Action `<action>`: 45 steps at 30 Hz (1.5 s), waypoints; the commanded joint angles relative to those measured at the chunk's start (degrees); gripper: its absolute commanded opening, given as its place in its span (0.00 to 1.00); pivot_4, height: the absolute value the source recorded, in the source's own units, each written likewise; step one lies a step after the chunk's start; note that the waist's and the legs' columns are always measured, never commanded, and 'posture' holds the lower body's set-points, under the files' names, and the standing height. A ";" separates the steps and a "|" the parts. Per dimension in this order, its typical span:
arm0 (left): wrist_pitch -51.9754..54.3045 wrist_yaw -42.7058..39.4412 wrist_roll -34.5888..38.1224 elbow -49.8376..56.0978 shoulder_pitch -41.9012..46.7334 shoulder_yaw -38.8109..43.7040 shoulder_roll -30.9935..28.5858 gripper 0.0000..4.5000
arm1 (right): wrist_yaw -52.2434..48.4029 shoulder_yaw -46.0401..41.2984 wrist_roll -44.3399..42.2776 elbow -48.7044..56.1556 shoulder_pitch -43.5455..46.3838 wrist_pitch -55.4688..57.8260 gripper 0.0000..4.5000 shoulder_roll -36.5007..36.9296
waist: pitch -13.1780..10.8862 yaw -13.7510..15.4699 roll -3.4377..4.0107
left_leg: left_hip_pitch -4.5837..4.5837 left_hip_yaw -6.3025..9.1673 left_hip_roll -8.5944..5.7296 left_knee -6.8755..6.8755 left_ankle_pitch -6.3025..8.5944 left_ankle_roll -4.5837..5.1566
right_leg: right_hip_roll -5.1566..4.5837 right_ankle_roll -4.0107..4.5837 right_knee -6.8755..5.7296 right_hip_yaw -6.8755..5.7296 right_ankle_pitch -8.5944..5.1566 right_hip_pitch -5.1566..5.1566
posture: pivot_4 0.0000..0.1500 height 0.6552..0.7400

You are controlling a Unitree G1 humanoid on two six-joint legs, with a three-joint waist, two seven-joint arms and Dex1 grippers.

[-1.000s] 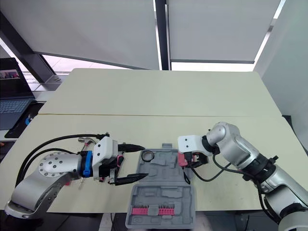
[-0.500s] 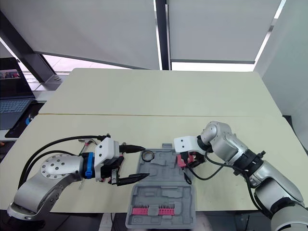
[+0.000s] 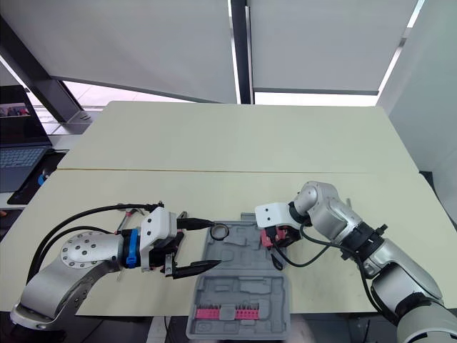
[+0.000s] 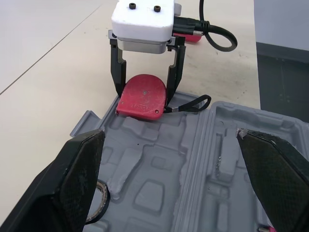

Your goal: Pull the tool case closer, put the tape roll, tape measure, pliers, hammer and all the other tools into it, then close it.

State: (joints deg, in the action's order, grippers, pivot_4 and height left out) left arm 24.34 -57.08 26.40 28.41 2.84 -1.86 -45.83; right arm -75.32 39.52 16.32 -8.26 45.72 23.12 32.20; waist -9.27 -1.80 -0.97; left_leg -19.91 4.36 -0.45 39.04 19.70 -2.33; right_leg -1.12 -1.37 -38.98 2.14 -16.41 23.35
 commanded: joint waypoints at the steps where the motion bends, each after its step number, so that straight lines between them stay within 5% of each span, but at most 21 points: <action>1: -0.94 -0.44 -0.12 0.66 0.00 0.28 -0.14 1.00 | 0.49 -1.93 -0.01 0.51 1.24 -1.44 0.92 -0.49 | 0.00 0.00 0.00 | 0.00 0.00 0.00 0.00 0.00 0.00 | 0.00 0.00 0.00 0.00 0.00 0.00 | 1.00 1.00; 3: -0.88 -0.45 -0.08 0.88 -0.13 0.11 -0.04 1.00 | 0.46 -2.68 -0.40 0.76 1.43 -1.17 1.00 -0.61 | 0.00 -0.01 0.00 | 0.00 0.00 0.00 0.00 0.00 0.00 | 0.00 0.00 0.00 0.00 0.00 0.00 | 1.00 1.00; 22: -0.32 -0.51 2.11 0.76 0.72 1.37 0.67 1.00 | 5.94 -19.90 -13.55 13.30 -9.18 -0.66 1.00 1.92 | -0.01 0.10 0.01 | 0.00 -0.01 0.00 -0.02 0.01 0.01 | 0.00 0.00 0.00 0.03 0.00 -0.02 | 1.00 1.00; 34: 0.10 -1.04 2.62 0.77 1.40 1.73 0.26 1.00 | 9.53 -19.06 -14.70 15.57 -13.37 -0.33 0.32 1.48 | -0.01 0.08 0.01 | 0.00 -0.02 0.00 -0.02 0.01 0.01 | 0.00 0.00 0.01 0.03 0.00 -0.02 | 1.00 1.00; 45: 0.33 -1.05 2.60 0.81 1.88 1.85 0.11 1.00 | 11.85 -22.78 -19.37 5.03 -18.78 -13.31 0.32 -0.60 | -0.01 0.09 0.01 | 0.01 -0.03 0.00 -0.02 0.01 0.01 | 0.00 0.00 0.01 0.04 0.00 -0.03 | 1.00 1.00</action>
State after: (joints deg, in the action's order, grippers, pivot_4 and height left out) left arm 24.74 -58.07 28.16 28.47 4.12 -1.72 -45.23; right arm -63.15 18.84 -1.00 -2.89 26.87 10.79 31.75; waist -9.27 -1.71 -0.96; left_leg -19.90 4.32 -0.45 39.02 19.71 -2.32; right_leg -1.12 -1.37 -38.97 2.19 -16.41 23.32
